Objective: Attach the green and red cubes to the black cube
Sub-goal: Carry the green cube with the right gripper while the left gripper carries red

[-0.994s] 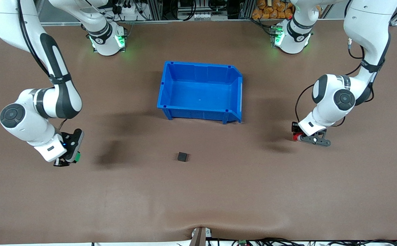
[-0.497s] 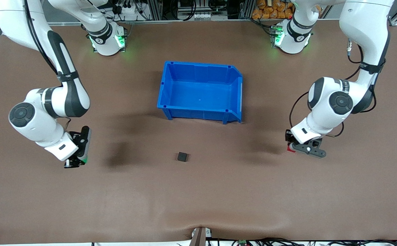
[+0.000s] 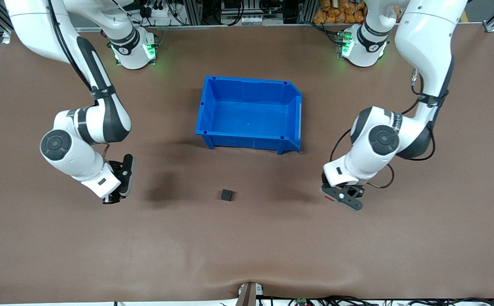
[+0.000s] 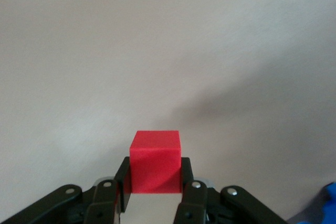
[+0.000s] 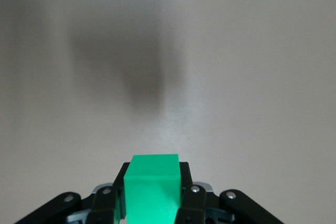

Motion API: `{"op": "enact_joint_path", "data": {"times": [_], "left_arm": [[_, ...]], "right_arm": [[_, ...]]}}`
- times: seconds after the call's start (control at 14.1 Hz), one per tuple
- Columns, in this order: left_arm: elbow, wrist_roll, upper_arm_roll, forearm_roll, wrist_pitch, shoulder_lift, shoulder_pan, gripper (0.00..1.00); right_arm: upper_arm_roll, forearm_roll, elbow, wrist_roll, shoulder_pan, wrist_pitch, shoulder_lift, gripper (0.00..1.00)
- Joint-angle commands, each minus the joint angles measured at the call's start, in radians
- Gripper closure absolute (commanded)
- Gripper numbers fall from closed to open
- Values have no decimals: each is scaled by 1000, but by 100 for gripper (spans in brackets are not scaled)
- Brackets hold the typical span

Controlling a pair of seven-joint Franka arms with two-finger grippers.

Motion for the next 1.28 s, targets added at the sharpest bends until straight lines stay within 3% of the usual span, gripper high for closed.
{"op": "enact_joint_path", "data": {"times": [0.0, 0.36, 0.64, 0.92, 1.21], "left_arm": [[109, 10, 5, 20, -79, 53, -51, 100], [279, 80, 10, 27, -169, 157, -138, 100], [399, 316, 19, 30, -169, 254, -203, 100], [477, 554, 30, 28, -154, 326, -246, 100], [548, 660, 16, 27, -143, 401, -279, 100]], "right_arm": [[-6, 7, 20, 87, 30, -26, 8, 100], [-5, 8, 25, 202, 64, -72, -2, 100], [-3, 11, 25, 210, 71, -78, -5, 100], [-6, 125, 25, 218, 70, -161, -22, 100], [-2, 128, 60, 350, 111, -161, -14, 100]]}}
